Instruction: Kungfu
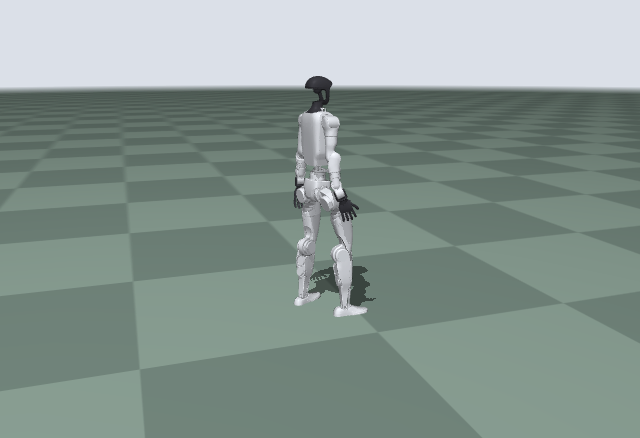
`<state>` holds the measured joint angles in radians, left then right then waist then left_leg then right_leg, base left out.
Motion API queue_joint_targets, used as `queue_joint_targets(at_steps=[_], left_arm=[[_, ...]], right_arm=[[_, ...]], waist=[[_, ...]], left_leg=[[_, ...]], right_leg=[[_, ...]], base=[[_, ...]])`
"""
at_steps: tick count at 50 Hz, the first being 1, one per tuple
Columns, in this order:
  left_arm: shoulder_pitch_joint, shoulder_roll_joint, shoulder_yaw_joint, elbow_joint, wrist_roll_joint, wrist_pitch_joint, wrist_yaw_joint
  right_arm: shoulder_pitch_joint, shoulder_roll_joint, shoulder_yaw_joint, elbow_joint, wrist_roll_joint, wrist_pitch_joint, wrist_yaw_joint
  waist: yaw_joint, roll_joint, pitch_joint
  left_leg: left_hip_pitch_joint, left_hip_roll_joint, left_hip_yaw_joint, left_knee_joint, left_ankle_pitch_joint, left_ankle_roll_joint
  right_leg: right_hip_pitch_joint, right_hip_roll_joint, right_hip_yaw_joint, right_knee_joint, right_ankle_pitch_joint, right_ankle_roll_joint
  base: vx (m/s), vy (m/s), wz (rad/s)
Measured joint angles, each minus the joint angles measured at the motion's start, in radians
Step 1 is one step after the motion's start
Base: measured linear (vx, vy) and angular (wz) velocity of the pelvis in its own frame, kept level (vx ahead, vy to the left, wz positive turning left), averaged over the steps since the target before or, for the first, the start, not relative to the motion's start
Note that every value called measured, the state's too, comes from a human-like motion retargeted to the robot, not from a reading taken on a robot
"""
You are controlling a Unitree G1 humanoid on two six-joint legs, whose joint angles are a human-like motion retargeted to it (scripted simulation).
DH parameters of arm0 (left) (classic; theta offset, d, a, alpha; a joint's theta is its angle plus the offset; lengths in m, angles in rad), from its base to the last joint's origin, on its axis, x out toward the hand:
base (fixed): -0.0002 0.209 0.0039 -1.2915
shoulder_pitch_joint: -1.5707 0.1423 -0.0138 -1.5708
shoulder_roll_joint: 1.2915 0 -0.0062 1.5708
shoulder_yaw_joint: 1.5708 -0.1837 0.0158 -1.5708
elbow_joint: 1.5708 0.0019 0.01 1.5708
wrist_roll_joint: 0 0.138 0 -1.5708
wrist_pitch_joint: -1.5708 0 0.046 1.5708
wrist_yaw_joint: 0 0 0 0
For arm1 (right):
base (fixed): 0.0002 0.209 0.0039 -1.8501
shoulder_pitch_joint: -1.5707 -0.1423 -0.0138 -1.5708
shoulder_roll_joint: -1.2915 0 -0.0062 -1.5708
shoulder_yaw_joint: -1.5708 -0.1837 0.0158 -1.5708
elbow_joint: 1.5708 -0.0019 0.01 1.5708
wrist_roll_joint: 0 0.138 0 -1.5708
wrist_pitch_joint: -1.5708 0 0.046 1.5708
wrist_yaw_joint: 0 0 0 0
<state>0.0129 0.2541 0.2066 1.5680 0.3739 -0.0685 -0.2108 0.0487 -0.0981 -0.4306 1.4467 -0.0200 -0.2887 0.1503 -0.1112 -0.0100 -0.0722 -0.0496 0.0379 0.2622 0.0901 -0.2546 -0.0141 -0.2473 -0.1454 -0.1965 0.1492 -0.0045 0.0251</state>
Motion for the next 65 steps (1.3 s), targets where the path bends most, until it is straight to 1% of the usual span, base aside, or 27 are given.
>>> queue_joint_targets(at_steps=[3, 5, 8, 10, 12, 13, 15, 17, 20, 21, 23, 25, 27, 30, 32, 35, 37, 39, 40, 41, 43, 45, 49, 57, 61, 65], left_arm=[[0.026, 0.03, 0.031, 0.016, 0.027, 0.033, -0.023], [0.041, 0.049, 0.042, 0.017, 0.03, 0.046, -0.037], [0.051, 0.068, 0.06, 0.01, 0.04, 0.069, -0.06], [0.056, 0.072, 0.071, -0.001, 0.047, 0.084, -0.069], [0.061, 0.069, 0.073, -0.015, 0.039, 0.089, -0.071], [0.064, 0.065, 0.07, -0.022, 0.026, 0.088, -0.07], [0.067, 0.05, 0.063, -0.031, -0.022, 0.081, -0.064], [0.066, 0.017, 0.066, -0.034, -0.092, 0.06, -0.057], [0.064, -0.047, 0.103, -0.028, -0.211, 0.003, -0.06], [0.061, -0.064, 0.12, -0.025, -0.255, -0.008, -0.068], [0.053, -0.091, 0.152, -0.019, -0.35, -0.016, -0.095], [0.037, -0.11, 0.192, -0.018, -0.445, -0.008, -0.13], [0.017, -0.126, 0.245, -0.028, -0.547, 0.003, -0.149], [-0.01, -0.14, 0.323, -0.068, -0.757, 0.01, -0.182], [-0.031, -0.149, 0.393, -0.112, -0.939, 0.017, -0.217], [-0.076, -0.178, 0.549, -0.181, -1.252, 0.037, -0.289], [-0.119, -0.188, 0.661, -0.214, -1.498, 0.05, -0.326], [-0.155, -0.178, 0.745, -0.228, -1.726, 0.057, -0.343], [-0.166, -0.169, 0.78, -0.23, -1.81, 0.061, -0.342], [-0.17, -0.156, 0.797, -0.23, -1.842, 0.059, -0.334], [-0.173, -0.127, 0.807, -0.23, -1.855, 0.05, -0.317], [-0.17, -0.097, 0.783, -0.232, -1.804, 0.036, -0.305], [-0.174, -0.069, 0.74, -0.24, -1.707, 0.032, -0.299], [-0.169, -0.064, 0.721, -0.258, -1.703, 0.031, -0.292], [-0.157, -0.052, 0.697, -0.261, -1.65, 0.017, -0.274], [-0.142, -0.039, 0.664, -0.275, -1.553, -0.009, -0.249]], right_arm=[[0.006, 0.016, 0.015, 0.036, -0.019, -0.009, -0.024], [0.016, 0.025, 0.026, 0.057, -0.023, -0.026, -0.046], [0.044, 0.045, 0.034, 0.081, -0.018, -0.042, -0.075], [0.068, 0.057, 0.034, 0.099, -0.013, -0.048, -0.078], [0.095, 0.067, 0.033, 0.116, -0.016, -0.036, -0.056], [0.108, 0.07, 0.036, 0.122, -0.024, -0.024, -0.04], [0.127, 0.073, 0.044, 0.125, -0.061, 0.01, -0.007], [0.131, 0.066, 0.058, 0.113, -0.114, 0.029, -0.004], [0.111, 0.044, 0.081, 0.086, -0.157, 0.03, -0.048], [0.1, 0.036, 0.086, 0.08, -0.162, 0.024, -0.054], [0.078, 0.024, 0.079, 0.068, -0.169, 0.015, -0.058], [0.063, 0.023, 0.041, 0.047, -0.144, 0.013, -0.042], [0.056, 0.031, -0.021, 0.025, -0.048, 0.004, -0.002], [0.042, 0.046, -0.13, 0.0, 0.21, -0.012, 0.078], [0.022, 0.051, -0.209, -0.019, 0.442, 0.009, 0.149], [-0.016, 0.052, -0.356, -0.054, 0.749, 0.07, 0.257], [-0.046, 0.04, -0.453, -0.075, 0.932, 0.102, 0.312], [-0.077, 0.021, -0.533, -0.088, 1.104, 0.116, 0.348], [-0.088, 0.012, -0.571, -0.092, 1.178, 0.117, 0.357], [-0.095, 0.002, -0.599, -0.094, 1.236, 0.116, 0.359], [-0.105, -0.016, -0.645, -0.09, 1.333, 0.116, 0.36], [-0.107, -0.032, -0.679, -0.081, 1.391, 0.121, 0.368], [-0.09, -0.053, -0.71, -0.071, 1.422, 0.127, 0.381], [-0.069, -0.07, -0.704, -0.071, 1.395, 0.13, 0.381], [-0.068, -0.075, -0.687, -0.069, 1.356, 0.131, 0.376], [-0.065, -0.088, -0.656, -0.069, 1.278, 0.131, 0.36]], waist=[[-0.01, 0.004, -0.014], [-0.02, 0.001, -0.022], [-0.021, -0.018, -0.032], [0.002, -0.031, -0.041], [0.036, -0.047, -0.052], [0.058, -0.057, -0.06], [0.111, -0.078, -0.075], [0.129, -0.08, -0.075], [0.079, -0.058, -0.057], [0.067, -0.049, -0.053], [0.037, -0.037, -0.048], [0.018, -0.032, -0.041], [0.019, -0.036, -0.037], [0.048, -0.045, -0.037], [0.07, -0.054, -0.041], [0.101, -0.052, -0.045], [0.106, -0.041, -0.046], [0.098, -0.03, -0.042], [0.093, -0.026, -0.041], [0.091, -0.028, -0.04], [0.091, -0.032, -0.035], [0.097, -0.037, -0.028], [0.111, -0.041, -0.016], [0.102, -0.031, -0.02], [0.103, -0.031, -0.016], [0.103, -0.03, -0.01]], left_leg=[[-0.001, -0.002, 0.019, -0.026, 0.016, 0.006], [-0.008, -0.01, 0.014, -0.032, 0.023, 0.01], [-0.012, -0.037, -0.004, -0.032, 0.031, 0.015], [-0.007, -0.05, -0.007, -0.031, 0.032, 0.015], [0.001, -0.062, -0.007, -0.03, 0.031, 0.016], [0.003, -0.069, -0.008, -0.029, 0.031, 0.015], [0.001, -0.078, 0.001, -0.027, 0.031, 0.014], [-0.003, -0.082, -0.003, -0.023, 0.033, 0.014], [-0.01, -0.083, -0.044, -0.017, 0.04, 0.02], [-0.012, -0.08, -0.046, -0.016, 0.041, 0.022], [-0.018, -0.077, -0.055, -0.014, 0.043, 0.025], [-0.023, -0.076, -0.063, -0.011, 0.047, 0.026], [-0.027, -0.076, -0.069, -0.009, 0.05, 0.026], [-0.028, -0.075, -0.056, -0.015, 0.053, 0.032], [-0.029, -0.073, -0.027, -0.019, 0.057, 0.037], [-0.036, -0.053, 0.016, -0.019, 0.058, 0.037], [-0.044, -0.037, 0.034, -0.017, 0.059, 0.034], [-0.051, -0.032, 0.041, -0.018, 0.062, 0.034], [-0.053, -0.031, 0.042, -0.021, 0.066, 0.034], [-0.053, -0.034, 0.042, -0.024, 0.07, 0.032], [-0.053, -0.036, 0.034, -0.026, 0.078, 0.029], [-0.055, -0.038, 0.024, -0.024, 0.087, 0.027], [-0.058, -0.033, 0.01, -0.018, 0.096, 0.019], [-0.07, -0.026, -0.018, -0.009, 0.101, 0.012], [-0.079, -0.02, -0.014, 0.0, 0.101, 0.005], [-0.093, -0.015, -0.006, 0.014, 0.1, -0.002]], right_leg=[[0.016, 0.067, 0.083, 0.051, -0.096, 0.034], [0.042, 0.088, 0.085, 0.072, -0.108, 0.049], [0.111, 0.093, 0.039, 0.068, -0.08, 0.078], [0.158, 0.097, 0.011, 0.042, -0.123, 0.061], [0.187, 0.091, -0.027, -0.01, -0.114, 0.005], [0.193, 0.087, -0.027, -0.027, -0.109, 0.002], [0.191, 0.086, 0.01, -0.038, -0.107, 0.008], [0.19, 0.085, 0.015, -0.043, -0.101, 0.016], [0.187, 0.094, 0.031, -0.034, -0.095, 0.021], [0.177, 0.097, 0.06, -0.023, -0.095, 0.025], [0.162, 0.104, 0.111, -0.008, -0.093, 0.03], [0.155, 0.107, 0.15, -0.002, -0.095, 0.037], [0.158, 0.103, 0.152, -0.006, -0.104, 0.033], [0.165, 0.097, 0.112, -0.025, -0.113, -0.01], [0.16, 0.098, 0.085, -0.034, -0.112, -0.042], [0.141, 0.094, 0.052, -0.031, -0.124, -0.086], [0.137, 0.082, -0.021, -0.031, -0.139, -0.111], [0.135, 0.073, -0.063, -0.032, -0.137, -0.111], [0.136, 0.069, -0.076, -0.035, -0.128, -0.103], [0.135, 0.067, -0.075, -0.038, -0.108, -0.094], [0.135, 0.066, -0.068, -0.042, -0.09, -0.081], [0.139, 0.064, -0.067, -0.044, -0.087, -0.071], [0.152, 0.067, -0.073, -0.053, -0.089, -0.065], [0.153, 0.082, -0.051, -0.055, -0.1, -0.067], [0.145, 0.082, -0.046, -0.05, -0.103, -0.072], [0.13, 0.079, -0.037, -0.04, -0.104, -0.074]], base=[[0.08, 0.28, -0.09], [0.12, 0.2, 0.21], [0.14, 0.14, 0.27], [0.15, 0.15, 0.11], [0.18, 0.11, 0.0], [0.17, 0.07, -0.27], [0.12, 0.05, -0.53], [-0.02, 0.11, -0.19], [-0.11, 0.15, 0.35], [-0.13, 0.13, 0.14], [-0.14, 0.12, 0.14], [-0.1, 0.07, 0.26], [-0.13, 0.02, 0.18], [-0.09, 0.0, -0.04], [-0.13, -0.02, -0.25], [-0.19, 0.03, -0.43], [-0.21, 0.06, -0.3], [-0.19, 0.03, -0.06], [-0.14, 0.0, 0.07], [-0.12, -0.02, 0.09], [-0.1, -0.08, 0.1], [-0.09, -0.08, 0.14], [-0.09, -0.04, 0.14], [-0.01, 0.0, 0.01], [-0.06, -0.01, -0.03], [-0.07, 0.01, -0.05]])
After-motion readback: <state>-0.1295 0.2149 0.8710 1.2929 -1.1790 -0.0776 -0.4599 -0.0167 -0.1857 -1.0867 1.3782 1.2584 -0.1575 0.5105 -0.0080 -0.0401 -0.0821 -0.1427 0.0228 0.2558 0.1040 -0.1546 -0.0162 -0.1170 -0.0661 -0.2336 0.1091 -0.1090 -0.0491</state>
